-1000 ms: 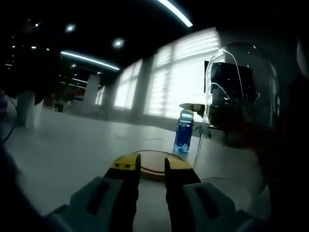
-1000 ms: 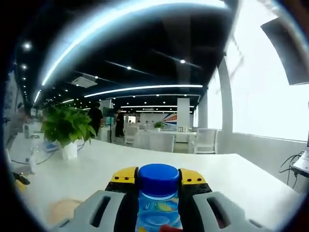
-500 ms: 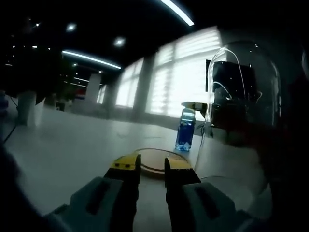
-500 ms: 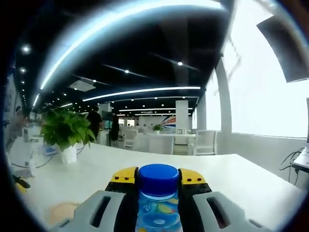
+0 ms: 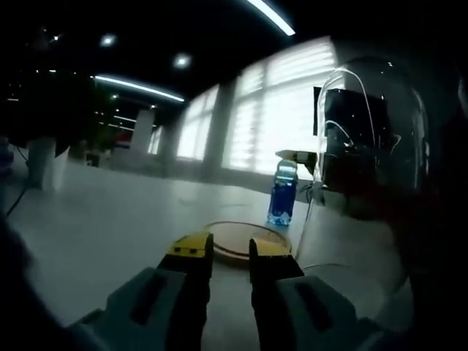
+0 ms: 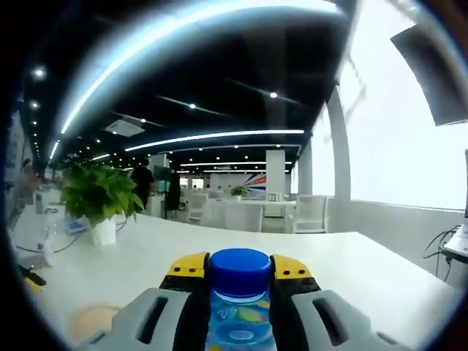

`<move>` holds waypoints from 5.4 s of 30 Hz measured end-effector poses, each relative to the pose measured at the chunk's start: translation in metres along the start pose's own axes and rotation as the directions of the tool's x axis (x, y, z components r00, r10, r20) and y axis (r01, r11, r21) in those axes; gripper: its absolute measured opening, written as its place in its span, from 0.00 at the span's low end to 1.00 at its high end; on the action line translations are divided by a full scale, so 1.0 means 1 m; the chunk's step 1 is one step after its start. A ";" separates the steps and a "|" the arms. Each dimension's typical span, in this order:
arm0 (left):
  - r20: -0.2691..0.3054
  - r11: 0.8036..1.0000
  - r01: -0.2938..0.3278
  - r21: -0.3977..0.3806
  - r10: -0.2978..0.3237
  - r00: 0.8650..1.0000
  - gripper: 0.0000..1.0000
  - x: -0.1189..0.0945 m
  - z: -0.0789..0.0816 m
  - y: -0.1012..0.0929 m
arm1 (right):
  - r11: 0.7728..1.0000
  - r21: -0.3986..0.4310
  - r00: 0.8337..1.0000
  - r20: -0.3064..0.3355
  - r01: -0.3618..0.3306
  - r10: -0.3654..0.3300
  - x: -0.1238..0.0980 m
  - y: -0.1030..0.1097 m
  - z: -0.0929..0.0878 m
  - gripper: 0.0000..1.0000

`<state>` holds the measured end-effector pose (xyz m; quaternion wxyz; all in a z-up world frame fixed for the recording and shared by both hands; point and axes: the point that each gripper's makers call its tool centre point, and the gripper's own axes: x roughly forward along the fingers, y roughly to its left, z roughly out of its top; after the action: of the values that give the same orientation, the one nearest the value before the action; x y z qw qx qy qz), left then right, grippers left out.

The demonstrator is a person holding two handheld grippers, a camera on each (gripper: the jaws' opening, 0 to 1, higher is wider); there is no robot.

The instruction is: Open the cover put in the Mizone put the cover back on

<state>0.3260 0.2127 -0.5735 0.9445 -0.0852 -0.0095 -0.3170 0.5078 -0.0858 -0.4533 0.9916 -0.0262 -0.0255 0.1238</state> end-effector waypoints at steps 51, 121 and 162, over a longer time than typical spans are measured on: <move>-0.023 1.000 -0.005 0.013 0.005 1.000 0.15 0.000 -0.005 0.001 | 0.981 0.004 0.980 0.040 -0.194 0.193 -0.009 0.067 0.047 0.22; -0.036 1.000 -0.011 0.024 0.012 0.999 0.15 0.001 -0.007 0.003 | 0.820 0.037 0.820 0.065 -0.572 0.569 -0.011 0.220 0.030 0.23; -0.037 1.000 -0.014 0.025 0.015 0.999 0.15 0.001 -0.008 0.004 | 0.772 -0.133 0.782 -0.040 -0.621 0.622 -0.018 0.229 -0.002 0.45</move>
<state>0.3292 0.2138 -0.5815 0.9479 -0.0675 0.0050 -0.3114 0.4341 0.1317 -0.4692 0.8908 -0.1013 -0.0271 0.4422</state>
